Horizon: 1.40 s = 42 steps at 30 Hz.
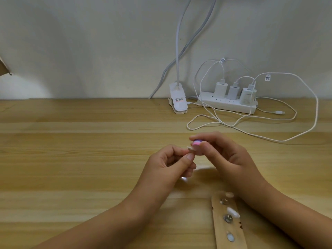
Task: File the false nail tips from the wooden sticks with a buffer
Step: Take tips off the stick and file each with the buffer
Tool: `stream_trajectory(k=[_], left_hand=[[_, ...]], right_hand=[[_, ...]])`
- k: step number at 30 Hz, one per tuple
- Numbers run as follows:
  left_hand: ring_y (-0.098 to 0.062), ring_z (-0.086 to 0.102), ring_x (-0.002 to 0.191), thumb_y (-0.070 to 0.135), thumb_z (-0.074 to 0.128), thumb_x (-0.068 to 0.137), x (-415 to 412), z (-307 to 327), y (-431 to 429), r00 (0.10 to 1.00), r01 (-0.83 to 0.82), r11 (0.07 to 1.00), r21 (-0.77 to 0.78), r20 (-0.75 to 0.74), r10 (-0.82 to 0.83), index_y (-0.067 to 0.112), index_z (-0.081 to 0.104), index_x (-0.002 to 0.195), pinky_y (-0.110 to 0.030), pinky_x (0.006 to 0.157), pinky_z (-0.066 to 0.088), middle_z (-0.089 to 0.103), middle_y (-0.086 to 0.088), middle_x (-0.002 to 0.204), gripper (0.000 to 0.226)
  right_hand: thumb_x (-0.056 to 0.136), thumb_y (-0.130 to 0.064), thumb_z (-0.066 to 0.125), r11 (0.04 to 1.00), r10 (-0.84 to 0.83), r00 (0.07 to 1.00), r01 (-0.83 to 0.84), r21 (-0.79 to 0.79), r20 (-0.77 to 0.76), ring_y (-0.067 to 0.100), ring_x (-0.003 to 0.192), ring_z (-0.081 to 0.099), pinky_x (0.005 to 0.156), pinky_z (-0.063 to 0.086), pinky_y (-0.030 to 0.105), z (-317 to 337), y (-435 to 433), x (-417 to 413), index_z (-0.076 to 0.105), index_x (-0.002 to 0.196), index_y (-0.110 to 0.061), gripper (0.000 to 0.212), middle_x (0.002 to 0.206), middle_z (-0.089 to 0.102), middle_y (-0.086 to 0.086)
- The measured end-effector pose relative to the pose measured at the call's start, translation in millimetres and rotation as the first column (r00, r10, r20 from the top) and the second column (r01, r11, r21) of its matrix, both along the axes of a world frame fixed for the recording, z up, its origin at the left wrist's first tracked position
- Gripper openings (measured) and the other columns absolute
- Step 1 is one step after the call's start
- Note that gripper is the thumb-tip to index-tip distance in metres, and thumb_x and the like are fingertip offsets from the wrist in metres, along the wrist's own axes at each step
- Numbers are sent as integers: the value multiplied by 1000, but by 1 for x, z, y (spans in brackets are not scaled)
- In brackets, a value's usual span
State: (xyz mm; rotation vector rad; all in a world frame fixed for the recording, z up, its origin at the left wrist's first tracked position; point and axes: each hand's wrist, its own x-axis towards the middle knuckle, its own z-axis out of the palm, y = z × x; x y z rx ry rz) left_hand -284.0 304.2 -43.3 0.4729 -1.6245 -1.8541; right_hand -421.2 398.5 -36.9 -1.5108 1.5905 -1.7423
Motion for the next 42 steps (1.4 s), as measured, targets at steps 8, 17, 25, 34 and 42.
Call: stream_trajectory(k=[8,17,25,34,42], left_hand=[[-6,62,60,9,66,87,0,0,-1,1000,-6,1000,14,-2,6,12,69,84,-15,61,49,68,-1,65,5],[-7,62,61,10,66,88,0,0,-1,1000,-7,1000,6,2,7,22,72,77,-15,61,49,68,0,66,17],[-7,63,62,11,66,88,0,-1,-1,1000,-4,1000,10,0,4,22,73,78,-15,62,49,69,0,67,17],[-6,61,60,10,66,88,0,0,-1,1000,-5,1000,27,-15,5,19,71,80,-14,61,49,68,0,66,14],[-6,63,62,12,68,85,-1,1,-1,1000,-4,999,35,-21,4,23,74,75,-14,61,49,68,-1,67,17]], right_hand=[[94,-29,63,999,-15,998,12,-48,-63,20,102,67,89,52,29,-1,1,1,70,107,-18,19,103,69,3],[92,-16,61,999,0,996,-4,-51,-84,19,101,66,88,50,25,0,1,1,69,105,-16,16,101,68,4],[94,-14,59,998,2,993,-8,-55,-120,20,103,64,92,52,30,-1,1,0,69,107,-15,16,102,66,5],[89,-25,62,997,-10,996,3,-82,-90,19,104,65,91,53,30,2,1,1,71,104,-20,18,103,68,1],[91,-19,61,991,-13,987,-8,-134,-158,20,108,62,92,49,23,2,2,2,68,109,-15,20,109,63,9]])
